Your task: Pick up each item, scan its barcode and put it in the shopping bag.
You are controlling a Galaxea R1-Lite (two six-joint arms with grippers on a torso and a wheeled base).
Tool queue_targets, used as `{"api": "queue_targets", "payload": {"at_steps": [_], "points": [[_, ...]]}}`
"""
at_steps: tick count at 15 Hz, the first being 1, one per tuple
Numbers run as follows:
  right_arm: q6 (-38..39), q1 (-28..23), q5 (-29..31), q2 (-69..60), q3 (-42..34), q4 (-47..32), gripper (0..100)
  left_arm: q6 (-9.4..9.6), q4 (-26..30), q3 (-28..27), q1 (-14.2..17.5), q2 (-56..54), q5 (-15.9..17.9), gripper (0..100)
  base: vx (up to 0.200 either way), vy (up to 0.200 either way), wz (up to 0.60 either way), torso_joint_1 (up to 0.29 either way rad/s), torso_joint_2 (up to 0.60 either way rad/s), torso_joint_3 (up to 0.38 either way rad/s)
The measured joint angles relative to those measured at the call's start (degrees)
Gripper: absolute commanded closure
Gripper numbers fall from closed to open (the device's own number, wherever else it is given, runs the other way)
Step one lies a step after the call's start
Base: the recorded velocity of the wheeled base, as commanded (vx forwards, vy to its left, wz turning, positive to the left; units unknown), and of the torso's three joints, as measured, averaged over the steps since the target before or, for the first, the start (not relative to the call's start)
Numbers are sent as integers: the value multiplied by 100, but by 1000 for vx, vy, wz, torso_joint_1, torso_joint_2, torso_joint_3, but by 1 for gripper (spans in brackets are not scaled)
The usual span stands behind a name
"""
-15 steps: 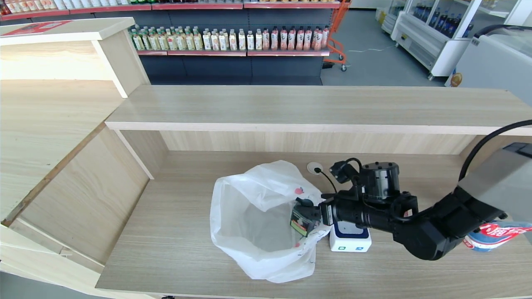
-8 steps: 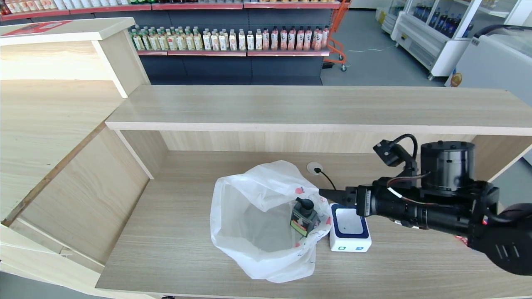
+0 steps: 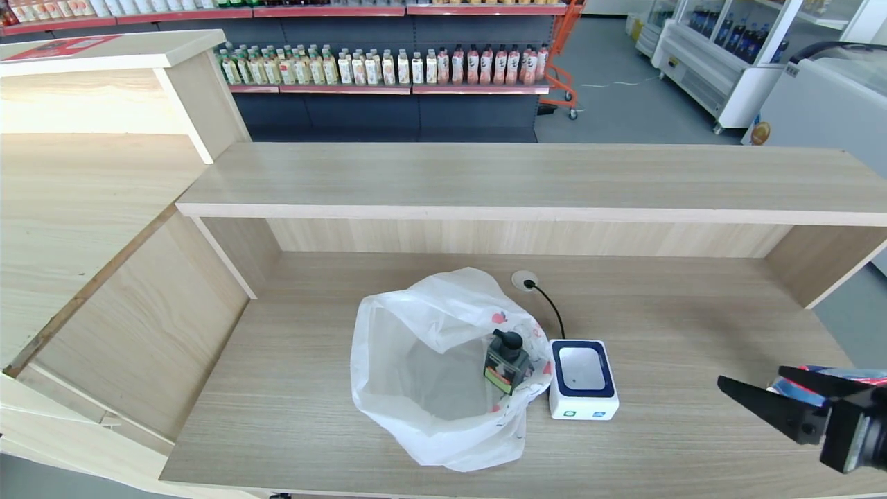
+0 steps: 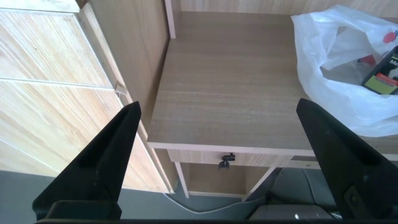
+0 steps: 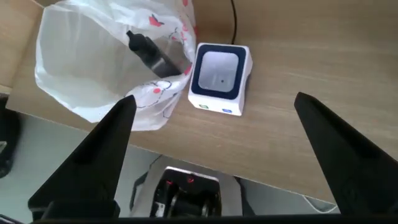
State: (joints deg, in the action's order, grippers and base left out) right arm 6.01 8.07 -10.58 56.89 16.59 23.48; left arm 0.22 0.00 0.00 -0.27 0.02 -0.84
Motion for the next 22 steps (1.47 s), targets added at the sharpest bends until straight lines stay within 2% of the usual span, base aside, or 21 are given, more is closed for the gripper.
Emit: {"api": "queue_targets", "payload": {"at_steps": [3, 9, 17, 22], "points": [[-163, -290, 675, -1851, -662, -956, 0, 0, 0, 0, 0, 0, -2, 0, 0, 0, 0, 0, 0, 0], [-633, -805, 1018, -4959, -1543, -2330, 0, 0, 0, 0, 0, 0, 0, 0, 0, 0, 0, 0, 0, 0], [-655, -836, 1031, -5697, -1657, -2343, 0, -20, 0, 0, 0, 0, 0, 0, 0, 0, 0, 0, 0, 0], [-656, -840, 1031, -5710, -1659, -2348, 0, -68, 0, 0, -2, 0, -2, 0, 0, -200, 0, 7, 0, 4]]}}
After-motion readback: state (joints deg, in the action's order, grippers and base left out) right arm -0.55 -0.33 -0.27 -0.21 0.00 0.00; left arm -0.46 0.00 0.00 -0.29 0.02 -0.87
